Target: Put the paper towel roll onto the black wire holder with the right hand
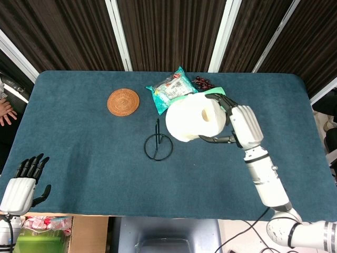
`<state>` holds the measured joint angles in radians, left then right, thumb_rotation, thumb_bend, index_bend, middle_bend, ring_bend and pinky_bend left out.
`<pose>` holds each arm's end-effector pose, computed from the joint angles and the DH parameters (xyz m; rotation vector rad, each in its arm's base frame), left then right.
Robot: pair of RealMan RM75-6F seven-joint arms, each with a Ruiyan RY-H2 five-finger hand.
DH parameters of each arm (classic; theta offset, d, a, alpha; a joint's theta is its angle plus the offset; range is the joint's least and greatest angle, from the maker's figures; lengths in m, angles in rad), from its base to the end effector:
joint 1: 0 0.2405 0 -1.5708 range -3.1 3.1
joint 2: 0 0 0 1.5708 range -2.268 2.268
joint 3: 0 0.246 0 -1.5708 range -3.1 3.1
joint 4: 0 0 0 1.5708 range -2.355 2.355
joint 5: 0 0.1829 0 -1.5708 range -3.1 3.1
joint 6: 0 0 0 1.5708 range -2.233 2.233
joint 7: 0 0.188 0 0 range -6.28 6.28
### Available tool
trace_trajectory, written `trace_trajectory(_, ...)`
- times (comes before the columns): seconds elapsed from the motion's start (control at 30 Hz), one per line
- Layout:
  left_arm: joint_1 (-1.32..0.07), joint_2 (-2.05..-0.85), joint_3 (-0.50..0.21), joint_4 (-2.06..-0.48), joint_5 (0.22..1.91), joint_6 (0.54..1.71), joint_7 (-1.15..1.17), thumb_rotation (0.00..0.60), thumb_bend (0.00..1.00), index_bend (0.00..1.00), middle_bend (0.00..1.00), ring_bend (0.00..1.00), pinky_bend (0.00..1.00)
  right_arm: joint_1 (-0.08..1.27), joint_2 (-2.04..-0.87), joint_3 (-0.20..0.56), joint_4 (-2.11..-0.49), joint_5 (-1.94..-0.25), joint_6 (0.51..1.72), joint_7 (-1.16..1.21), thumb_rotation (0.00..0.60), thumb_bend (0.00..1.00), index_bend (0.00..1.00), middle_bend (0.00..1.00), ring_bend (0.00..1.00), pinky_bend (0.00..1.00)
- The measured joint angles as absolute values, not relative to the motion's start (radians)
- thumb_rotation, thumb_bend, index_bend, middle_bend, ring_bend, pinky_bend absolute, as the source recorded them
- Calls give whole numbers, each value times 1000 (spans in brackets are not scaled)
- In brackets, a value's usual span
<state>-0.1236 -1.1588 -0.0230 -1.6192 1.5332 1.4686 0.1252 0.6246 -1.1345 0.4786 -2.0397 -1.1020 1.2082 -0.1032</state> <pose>-0.2762 0.2273 0.1566 -1.4879 -0.8332 -0.8682 -0.0529 -0.3565 0.1842 1.4462 -1.0400 1.5682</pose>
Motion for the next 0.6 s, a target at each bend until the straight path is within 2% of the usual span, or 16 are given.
trace_trajectory(0.3,-124,-1159,-23,-1619,1533,1469,125,600,427,0,0,0,82,811,-1188,560,-2092,-867,1215,-329,600,181,752,611,740,771)
trace_trajectory(0.4,-124,-1159,-23,-1619,1533,1469,125,600,427,0,0,0,82,861,-1211,562,-2100,-789,1226,-401,600,181,750,611,741,765)
trace_trajectory(0.6,-124,-1159,-23,-1619,1533,1469,125,600,427,0,0,0,82,913,-1276,528,-2070,-764,1260,-466,600,182,750,611,741,764)
